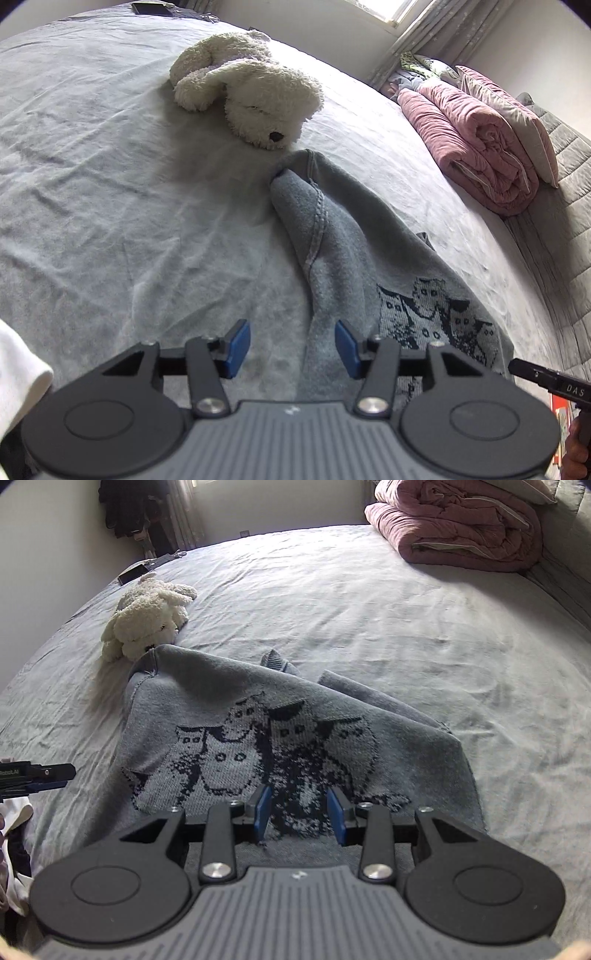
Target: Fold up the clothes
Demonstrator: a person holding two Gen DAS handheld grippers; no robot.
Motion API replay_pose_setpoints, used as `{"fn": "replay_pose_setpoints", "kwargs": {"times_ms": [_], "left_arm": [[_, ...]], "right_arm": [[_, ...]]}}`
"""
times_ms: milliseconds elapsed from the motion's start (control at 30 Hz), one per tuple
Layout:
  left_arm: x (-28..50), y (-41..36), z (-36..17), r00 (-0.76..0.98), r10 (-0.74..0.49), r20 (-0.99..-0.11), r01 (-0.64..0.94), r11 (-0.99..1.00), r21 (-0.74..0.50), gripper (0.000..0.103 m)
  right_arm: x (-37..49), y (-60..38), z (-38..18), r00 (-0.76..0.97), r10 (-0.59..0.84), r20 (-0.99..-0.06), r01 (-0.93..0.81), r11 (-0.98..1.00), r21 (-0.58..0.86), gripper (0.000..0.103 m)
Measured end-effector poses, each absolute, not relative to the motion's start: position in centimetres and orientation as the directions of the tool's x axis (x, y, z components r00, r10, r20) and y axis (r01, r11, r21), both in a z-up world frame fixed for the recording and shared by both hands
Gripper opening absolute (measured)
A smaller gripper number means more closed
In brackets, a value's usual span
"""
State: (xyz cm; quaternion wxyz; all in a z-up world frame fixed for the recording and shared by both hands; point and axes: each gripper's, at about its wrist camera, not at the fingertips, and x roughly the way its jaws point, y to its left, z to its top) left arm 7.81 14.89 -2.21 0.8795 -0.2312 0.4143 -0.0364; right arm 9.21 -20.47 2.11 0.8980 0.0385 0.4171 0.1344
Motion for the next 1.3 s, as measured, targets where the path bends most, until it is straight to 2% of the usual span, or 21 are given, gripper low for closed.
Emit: {"fn": "replay_pose_setpoints", "kwargs": {"times_ms": [267,400,500,567,700,833,900,1000,1067,1167,1267,1300], "left_arm": [[13.0,16.6,-3.3,0.730,-0.121,-0.673,-0.253,0.866,-0.430,0.051],[15.5,16.7,-4.4,0.742,-0.024,-0.670,-0.309,0.875,-0.374,0.048],[16.3,17.4,-5.3,0.759,0.034,-0.651,-0.327,0.883,-0.335,0.043],[16.2,18.1,-5.8,0.768,0.059,-0.638,-0.338,0.883,-0.326,0.032],[15.1,19.1,-6.3,0.805,0.060,-0.591,-0.338,0.864,-0.373,0.030],[15.1,18.0,-6.7,0.809,0.090,-0.580,-0.324,0.892,-0.314,0.030],[14.9,17.8,-6.6,0.814,0.083,-0.575,-0.315,0.895,-0.316,0.031],[14.2,17.9,-6.5,0.820,0.061,-0.569,-0.299,0.894,-0.334,0.031],[14.1,17.8,-6.4,0.820,0.055,-0.569,-0.294,0.894,-0.338,0.032],[14.4,17.6,-6.3,0.819,0.023,-0.573,-0.276,0.892,-0.358,0.036],[15.0,16.7,-6.2,0.815,-0.040,-0.577,-0.232,0.891,-0.389,0.040],[15.3,16.3,-6.1,0.813,-0.066,-0.578,-0.214,0.890,-0.403,0.041]], "right_arm": [[15.0,-12.1,1.3,0.611,0.448,-0.653,-0.324,0.894,0.310,0.039],[17.1,-8.4,1.3,0.607,0.534,-0.588,-0.393,0.845,0.362,0.039],[18.5,-5.7,0.9,0.589,0.591,-0.551,-0.448,0.807,0.386,0.039],[18.9,-4.2,0.2,0.571,0.623,-0.536,-0.485,0.782,0.392,0.039],[19.1,-1.8,-1.6,0.556,0.642,-0.528,-0.558,0.759,0.336,0.039],[18.8,0.0,-3.9,0.560,0.629,-0.539,-0.614,0.752,0.240,0.039],[18.8,0.6,-4.8,0.561,0.593,-0.578,-0.617,0.765,0.187,0.038],[18.6,0.9,-5.5,0.597,0.539,-0.594,-0.609,0.786,0.101,0.029],[18.7,0.8,-6.0,0.631,0.505,-0.589,-0.593,0.804,0.055,0.007],[20.0,-2.0,-6.3,0.588,0.575,-0.568,-0.555,0.799,0.233,0.003],[21.9,-7.0,-6.7,0.537,0.668,-0.515,-0.438,0.743,0.506,0.002],[22.2,-8.3,-6.7,0.542,0.677,-0.497,-0.408,0.730,0.549,0.002]]}}
